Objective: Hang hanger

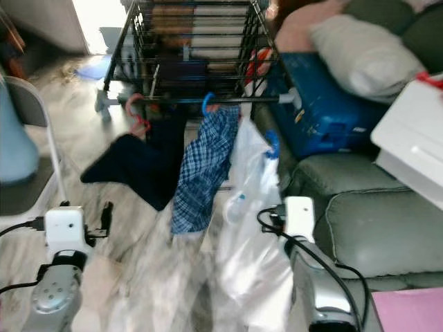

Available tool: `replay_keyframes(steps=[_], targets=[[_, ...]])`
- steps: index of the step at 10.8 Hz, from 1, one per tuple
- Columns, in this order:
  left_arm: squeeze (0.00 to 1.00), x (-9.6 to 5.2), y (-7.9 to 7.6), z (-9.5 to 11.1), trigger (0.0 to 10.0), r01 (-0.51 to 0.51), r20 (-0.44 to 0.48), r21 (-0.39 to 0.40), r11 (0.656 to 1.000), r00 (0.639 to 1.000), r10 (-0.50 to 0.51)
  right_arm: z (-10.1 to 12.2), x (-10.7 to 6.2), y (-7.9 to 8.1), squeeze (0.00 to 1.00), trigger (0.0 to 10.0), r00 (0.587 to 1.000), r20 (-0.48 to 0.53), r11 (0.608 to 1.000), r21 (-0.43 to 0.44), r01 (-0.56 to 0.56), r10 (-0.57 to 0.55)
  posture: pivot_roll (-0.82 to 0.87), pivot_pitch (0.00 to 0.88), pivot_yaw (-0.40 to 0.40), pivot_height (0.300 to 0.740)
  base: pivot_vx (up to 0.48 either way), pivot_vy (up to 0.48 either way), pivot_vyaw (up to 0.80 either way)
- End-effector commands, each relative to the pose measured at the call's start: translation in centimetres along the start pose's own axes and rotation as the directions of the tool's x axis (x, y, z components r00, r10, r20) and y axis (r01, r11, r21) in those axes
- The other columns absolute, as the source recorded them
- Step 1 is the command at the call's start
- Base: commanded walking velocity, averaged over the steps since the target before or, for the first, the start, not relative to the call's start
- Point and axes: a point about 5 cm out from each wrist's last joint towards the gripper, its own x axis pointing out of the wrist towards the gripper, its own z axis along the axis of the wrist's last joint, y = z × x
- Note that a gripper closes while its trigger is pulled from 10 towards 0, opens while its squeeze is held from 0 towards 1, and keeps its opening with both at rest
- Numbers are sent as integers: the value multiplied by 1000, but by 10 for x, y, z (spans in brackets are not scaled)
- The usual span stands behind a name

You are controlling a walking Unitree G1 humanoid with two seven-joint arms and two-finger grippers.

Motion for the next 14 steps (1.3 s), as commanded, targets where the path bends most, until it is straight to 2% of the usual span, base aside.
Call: replay_keyframes(steps=[1, 5, 8, 14], targets=[[0, 2, -2, 2, 10000, 12, 6, -21, 1000, 1000, -11, 13, -1, -1, 0, 10000, 999, 46, 1000, -11, -9, 10, -104, 0, -4, 740, 0, 0, 0], [0, 6, -2, 4, 10000, 35, 13, -56, 998, 999, -34, 12, 0, 2, 0, 10000, 999, 33, 999, -11, -30, 31, -106, 0, -2, 740, 0, 0, 0], [0, 11, -3, 7, 10000, 52, 21, -73, 996, 998, -51, 12, 2, 3, 0, 10000, 999, 23, 1000, 10, -29, 29, -107, 0, 3, 740, 325, 210, 0], [0, 13, -10, 9, 10000, 108, 23, -84, 991, 994, -107, 8, 3, 7, 0, 10000, 999, -3, 999, 17, -38, 38, -104, 0, 4, 740, 321, 357, -800]])
